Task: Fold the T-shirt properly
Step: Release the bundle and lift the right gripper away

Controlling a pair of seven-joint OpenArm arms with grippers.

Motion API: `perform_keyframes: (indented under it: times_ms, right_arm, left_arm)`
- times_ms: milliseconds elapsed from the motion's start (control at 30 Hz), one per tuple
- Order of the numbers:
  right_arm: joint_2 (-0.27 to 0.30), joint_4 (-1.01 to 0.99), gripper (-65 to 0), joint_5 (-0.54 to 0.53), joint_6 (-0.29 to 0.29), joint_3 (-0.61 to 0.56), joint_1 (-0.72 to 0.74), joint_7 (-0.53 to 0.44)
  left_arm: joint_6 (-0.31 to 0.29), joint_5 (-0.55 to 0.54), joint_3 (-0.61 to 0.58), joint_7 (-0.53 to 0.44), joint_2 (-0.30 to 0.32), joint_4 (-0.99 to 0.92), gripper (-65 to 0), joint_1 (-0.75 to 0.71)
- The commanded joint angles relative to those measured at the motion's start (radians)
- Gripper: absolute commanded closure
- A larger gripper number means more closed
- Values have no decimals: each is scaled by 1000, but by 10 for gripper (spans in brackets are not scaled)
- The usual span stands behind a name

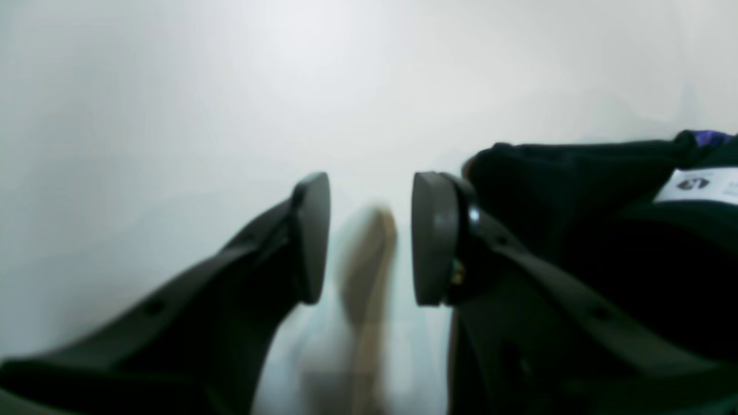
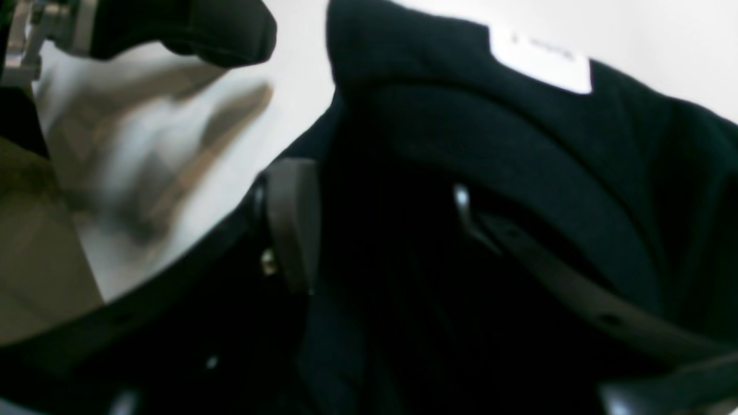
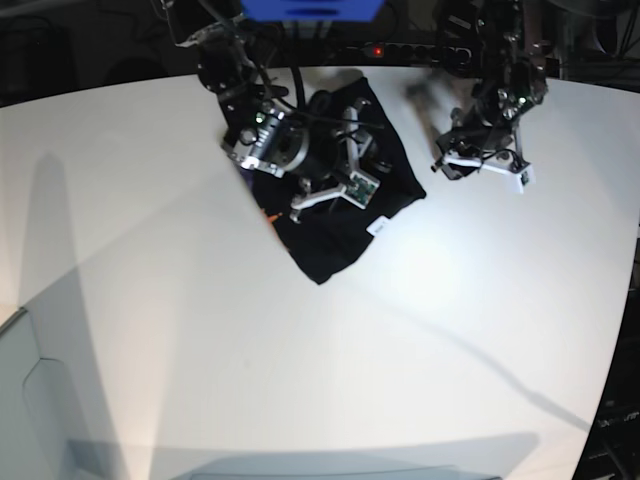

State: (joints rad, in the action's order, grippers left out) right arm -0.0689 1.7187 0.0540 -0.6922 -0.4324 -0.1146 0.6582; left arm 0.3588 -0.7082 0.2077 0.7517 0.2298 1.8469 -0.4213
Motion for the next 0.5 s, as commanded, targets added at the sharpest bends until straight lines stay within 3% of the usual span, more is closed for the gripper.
perform_keyframes:
  times_ms: [0, 333, 467]
  right_arm:
    - [-10, 39, -322, -19, -6, -1, 10, -28]
    - [-7, 266, -324, -13, -6, 0, -52, -21]
    - [40, 292, -324, -13, -6, 43, -67, -21]
  left_arm:
    - [6, -9, 5, -10, 7, 27, -234, 2]
    - [4, -11, 128, -8, 3, 136, -235, -54]
    - [4, -11, 138, -5, 1, 138, -235, -54]
